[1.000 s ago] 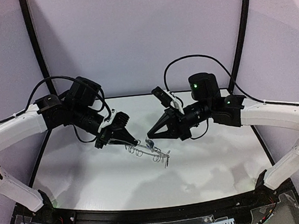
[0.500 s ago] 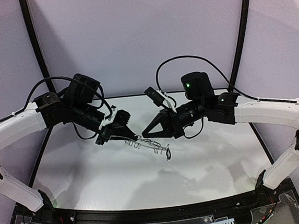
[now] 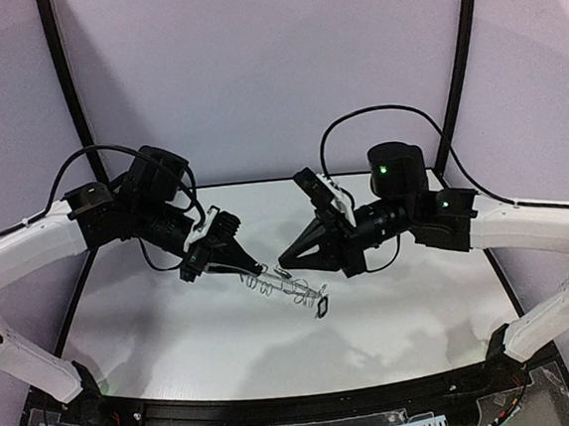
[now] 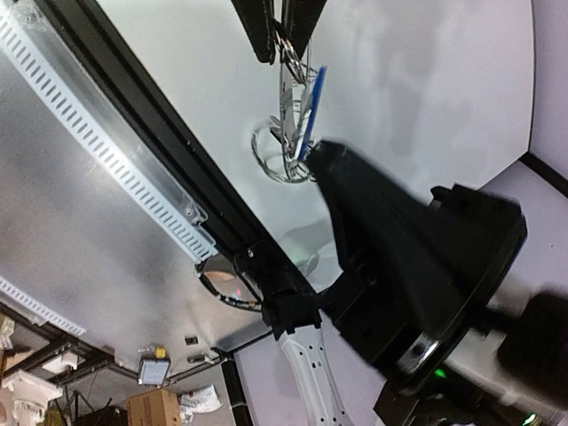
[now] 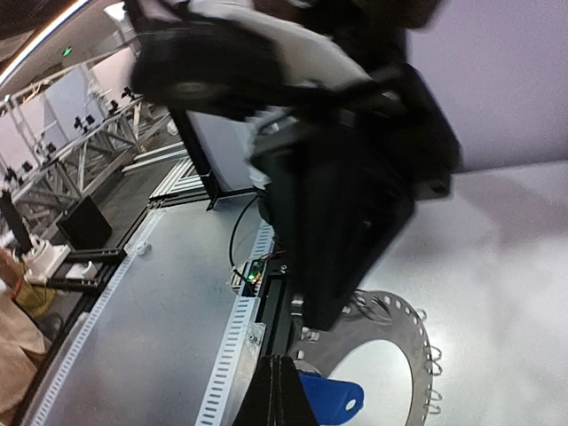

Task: Put the keys on the keyring

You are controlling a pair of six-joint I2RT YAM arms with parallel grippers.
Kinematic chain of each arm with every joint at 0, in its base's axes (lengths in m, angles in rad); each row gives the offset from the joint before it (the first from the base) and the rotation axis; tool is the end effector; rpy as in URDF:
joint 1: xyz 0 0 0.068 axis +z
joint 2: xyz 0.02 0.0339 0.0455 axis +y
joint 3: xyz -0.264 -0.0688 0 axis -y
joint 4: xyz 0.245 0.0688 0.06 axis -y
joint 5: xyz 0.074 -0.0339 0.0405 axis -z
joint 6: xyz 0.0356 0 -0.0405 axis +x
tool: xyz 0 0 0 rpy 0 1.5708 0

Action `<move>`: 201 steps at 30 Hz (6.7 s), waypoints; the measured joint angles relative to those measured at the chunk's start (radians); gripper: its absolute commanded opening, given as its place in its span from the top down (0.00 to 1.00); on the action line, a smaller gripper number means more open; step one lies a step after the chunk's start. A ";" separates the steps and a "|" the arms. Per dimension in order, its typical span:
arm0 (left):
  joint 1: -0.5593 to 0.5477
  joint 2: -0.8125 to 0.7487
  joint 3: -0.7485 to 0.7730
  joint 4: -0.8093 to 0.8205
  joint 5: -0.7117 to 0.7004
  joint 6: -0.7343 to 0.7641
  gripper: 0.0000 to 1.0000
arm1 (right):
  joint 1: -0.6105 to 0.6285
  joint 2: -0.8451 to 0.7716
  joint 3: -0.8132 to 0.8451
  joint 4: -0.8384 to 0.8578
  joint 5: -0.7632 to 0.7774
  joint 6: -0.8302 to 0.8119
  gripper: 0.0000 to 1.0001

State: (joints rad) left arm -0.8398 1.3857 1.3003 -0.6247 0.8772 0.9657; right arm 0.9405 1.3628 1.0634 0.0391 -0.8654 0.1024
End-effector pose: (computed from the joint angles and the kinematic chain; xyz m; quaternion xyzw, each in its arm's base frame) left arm 0.1759 -0.2372 0.3488 0.7557 0.3706 -0.3614 0.4012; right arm 0.1615 0.2673 0.3319 -0.5263 0.5536 0.5639 0.3141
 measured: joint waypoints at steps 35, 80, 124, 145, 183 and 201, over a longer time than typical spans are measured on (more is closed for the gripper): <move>0.000 -0.051 -0.145 0.343 0.204 -0.368 0.99 | 0.114 -0.117 -0.141 0.175 0.243 -0.330 1.00; 0.000 -0.035 -0.159 0.385 0.191 -0.384 0.99 | 0.153 -0.136 -0.155 0.246 0.369 -0.373 1.00; 0.002 -0.065 -0.303 0.657 0.110 -0.585 0.99 | 0.207 -0.119 -0.140 0.169 0.573 -0.554 1.00; 0.003 -0.085 -0.334 0.786 0.177 -0.629 0.99 | 0.148 -0.137 -0.233 0.336 0.412 -0.325 1.00; 0.016 0.122 0.028 0.009 0.339 -0.269 0.04 | 0.123 -0.098 -0.068 0.110 0.361 -0.757 1.00; -0.005 -0.244 -0.313 0.598 -0.478 -0.884 0.01 | 0.092 -0.144 -0.061 0.063 0.671 -0.573 1.00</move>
State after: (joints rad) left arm -0.8448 1.1416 0.9871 -0.0269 0.3996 0.0814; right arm 1.0328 1.2190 1.0019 0.1020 -0.1947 -0.4709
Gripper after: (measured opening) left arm 0.987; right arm 0.010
